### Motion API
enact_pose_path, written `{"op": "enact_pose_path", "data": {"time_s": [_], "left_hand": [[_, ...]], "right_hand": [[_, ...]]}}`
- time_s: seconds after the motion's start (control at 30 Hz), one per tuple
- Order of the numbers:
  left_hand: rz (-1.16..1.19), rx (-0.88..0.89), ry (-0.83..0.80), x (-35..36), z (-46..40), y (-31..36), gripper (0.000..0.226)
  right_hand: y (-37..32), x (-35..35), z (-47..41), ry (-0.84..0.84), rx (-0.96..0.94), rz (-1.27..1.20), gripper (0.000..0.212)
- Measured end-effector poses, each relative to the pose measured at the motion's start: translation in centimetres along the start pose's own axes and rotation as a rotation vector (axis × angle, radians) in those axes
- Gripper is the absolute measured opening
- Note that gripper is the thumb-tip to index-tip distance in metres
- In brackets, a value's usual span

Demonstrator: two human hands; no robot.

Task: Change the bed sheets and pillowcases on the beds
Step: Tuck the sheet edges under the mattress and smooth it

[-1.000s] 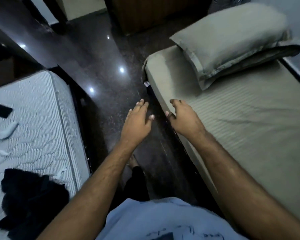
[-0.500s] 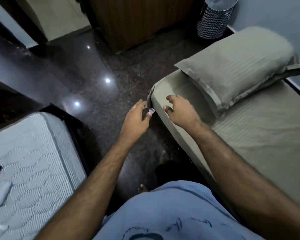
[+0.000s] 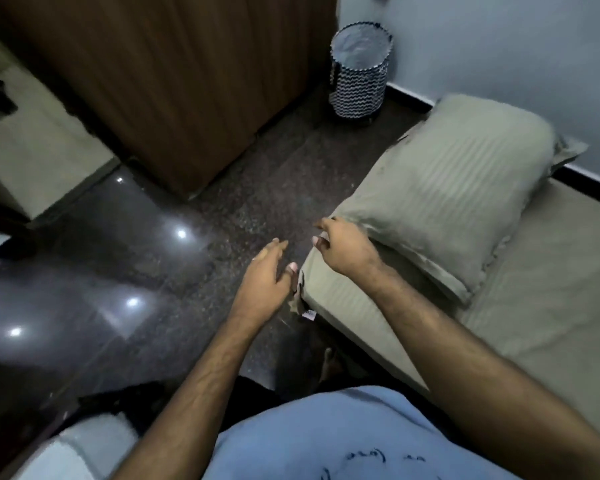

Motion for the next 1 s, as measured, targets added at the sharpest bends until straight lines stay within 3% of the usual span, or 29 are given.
{"op": "enact_pose_path", "data": {"time_s": [0.2, 0.47, 0.67, 0.87, 1.0], "left_hand": [[-0.062, 0.25, -0.189, -0.3, -9.9, 2.0, 0.051], [-0.115, 0.647, -0.423, 0.2, -16.0, 9.1, 0.048], [-0.148, 0.759, -0.58, 6.3, -16.2, 12.6, 0.051], [-0.3, 0.81, -0.629, 12.5, -18.4, 16.2, 0.058], [-0.383, 0.766, -0.664, 16.1, -20.4, 18.6, 0.061]], "right_hand": [[3.0, -1.8, -4.1, 0.122, 0.277, -0.085, 0.034], [6.6, -2.5, 0.7, 0.391, 0.742, -0.221, 0.034], [10.8, -0.7, 3.8, 0.44, 0.941, -0.306, 0.032], [18.5, -0.2, 4.6, 0.483, 1.068, -0.366, 0.038], [24.3, 2.7, 5.2, 0.526, 1.191, -0.641, 0.034]]}}
Point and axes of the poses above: each hand's wrist, its own z-axis away from the middle knuckle, its own x-axis out of the palm, y = z × x, the point moved 10 cm from there along -z, towards the middle knuckle
